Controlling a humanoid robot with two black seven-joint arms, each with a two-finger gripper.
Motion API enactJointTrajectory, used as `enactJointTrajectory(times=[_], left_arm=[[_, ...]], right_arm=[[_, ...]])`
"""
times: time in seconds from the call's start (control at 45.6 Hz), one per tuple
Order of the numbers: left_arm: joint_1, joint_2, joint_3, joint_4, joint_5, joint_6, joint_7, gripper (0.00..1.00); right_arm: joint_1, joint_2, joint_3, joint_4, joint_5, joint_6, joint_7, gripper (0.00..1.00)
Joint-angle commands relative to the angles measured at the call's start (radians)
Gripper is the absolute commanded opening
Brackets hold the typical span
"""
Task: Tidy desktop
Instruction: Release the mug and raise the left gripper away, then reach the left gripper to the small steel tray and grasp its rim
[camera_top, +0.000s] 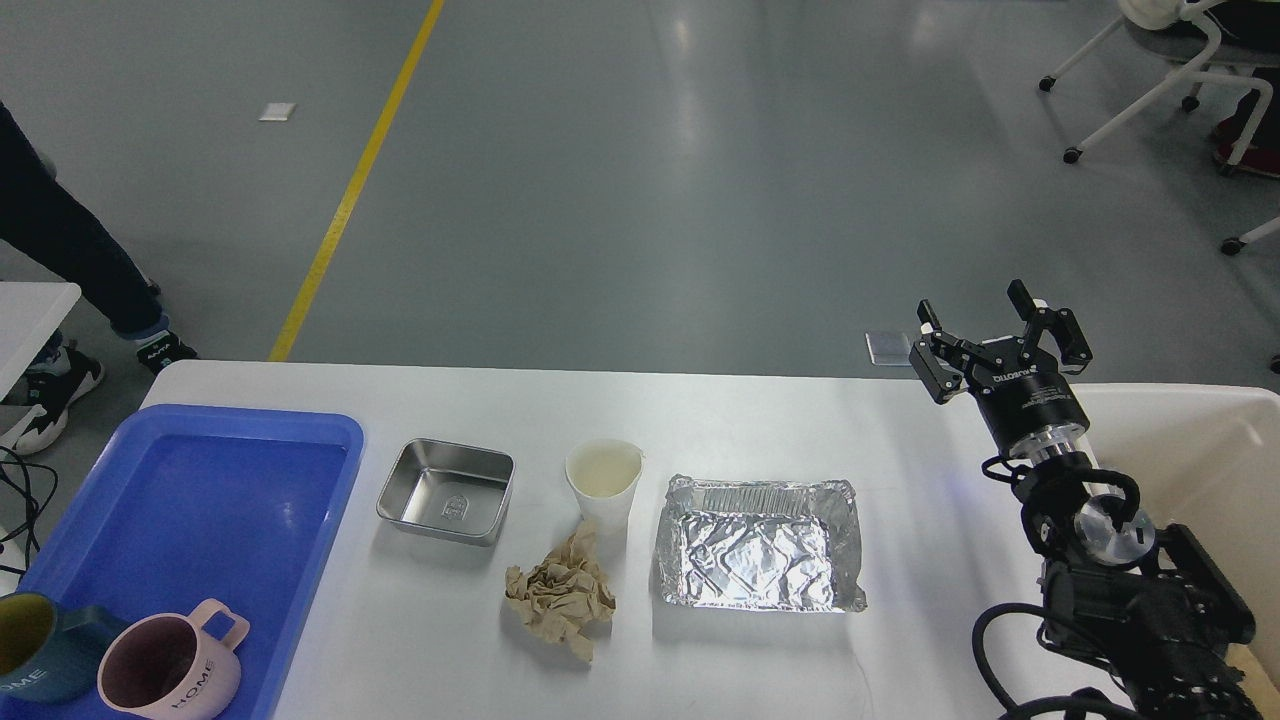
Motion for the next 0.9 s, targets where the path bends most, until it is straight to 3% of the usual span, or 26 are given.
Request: enactJointTrajectory(times=[0.0, 0.11, 0.241, 0.461, 0.768, 0.877], left_arm=[[-0.001, -0.107, -0.002, 0.000, 0.043, 0.085, 0.119, 0.97], [-0.020, -0.212, -0.014, 0.003, 0.096, 0.129, 0.219, 0.97], [-0.075, -0.364, -0.010, 0.019, 0.203, 0.142, 0.246, 0.97], [-0.129, -0.612, -0.007, 0.129, 0.360, 0.142, 0.254, 0.97], [-0.187, -0.950, 0.004, 0.387, 0.487, 0.143, 0.253, 0.97], [-0.187, -1.043, 0.016, 0.480, 0.524, 0.183, 0.250, 0.98]], right_arm=[[0.001, 0.000, 0.000, 0.000, 0.000, 0.000, 0.000, 1.00], [-0.001, -0.006, 0.000, 0.000, 0.000, 0.000, 0.000, 1.00], [-0.007, -0.009, 0.000, 0.000, 0.000, 0.000, 0.000, 1.00], [-0.012, -0.010, -0.001, 0.000, 0.000, 0.000, 0.000, 1.00], [-0.016, -0.009, -0.001, 0.000, 0.000, 0.003, 0.000, 1.00], [-0.018, -0.010, -0.001, 0.000, 0.000, 0.003, -0.001, 1.00]])
